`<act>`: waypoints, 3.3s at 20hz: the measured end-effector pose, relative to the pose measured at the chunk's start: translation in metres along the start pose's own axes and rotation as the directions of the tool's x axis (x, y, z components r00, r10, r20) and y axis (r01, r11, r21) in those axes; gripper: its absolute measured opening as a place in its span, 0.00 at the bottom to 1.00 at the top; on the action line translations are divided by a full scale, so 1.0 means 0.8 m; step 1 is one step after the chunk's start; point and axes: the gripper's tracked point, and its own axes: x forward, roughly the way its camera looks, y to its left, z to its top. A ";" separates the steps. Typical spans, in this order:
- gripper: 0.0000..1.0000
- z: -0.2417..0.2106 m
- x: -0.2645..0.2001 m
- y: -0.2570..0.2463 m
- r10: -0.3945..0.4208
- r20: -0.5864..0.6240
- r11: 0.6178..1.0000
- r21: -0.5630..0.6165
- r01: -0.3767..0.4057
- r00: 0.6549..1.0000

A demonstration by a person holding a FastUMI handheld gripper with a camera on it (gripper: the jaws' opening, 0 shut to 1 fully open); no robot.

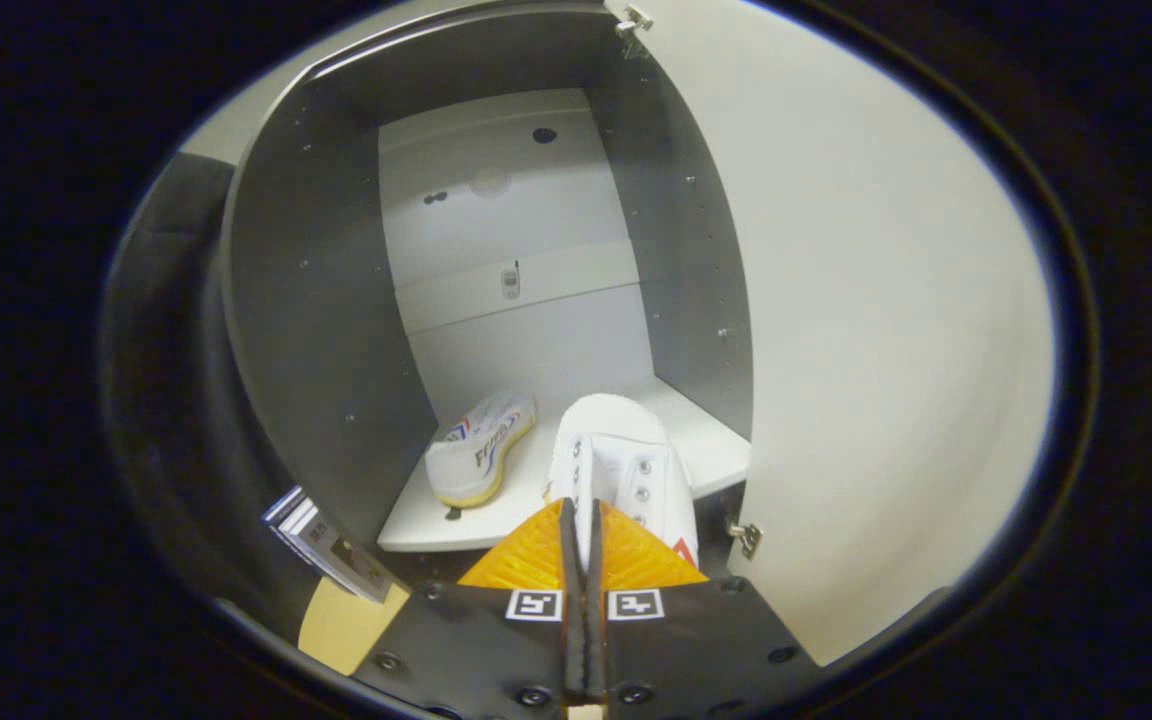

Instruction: Open the shoe cabinet door, grab the shoes and put them into the shoe cabinet, then close the shoe cabinet door.

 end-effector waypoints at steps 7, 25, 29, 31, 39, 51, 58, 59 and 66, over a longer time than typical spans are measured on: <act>0.02 0.042 0.122 0.008 0.016 -0.018 1.000 -0.015 -0.016 1.000; 0.02 0.105 0.218 0.041 0.068 0.078 0.998 -0.017 -0.066 0.995; 0.02 0.110 0.187 0.020 0.037 0.112 0.998 -0.045 -0.033 0.993; 0.02 0.121 0.177 0.009 0.011 0.141 0.999 -0.049 -0.004 0.990; 0.02 0.121 0.183 0.016 0.050 0.158 0.997 -0.068 -0.039 0.986; 0.02 0.139 0.207 0.033 0.096 0.218 0.995 -0.049 -0.088 0.971; 0.02 0.139 0.160 0.041 0.102 0.228 0.993 -0.076 -0.087 0.968; 0.02 0.139 0.151 0.042 0.105 0.224 0.993 -0.073 -0.091 0.969; 0.02 0.133 0.056 0.050 0.092 0.242 0.994 -0.080 -0.075 0.966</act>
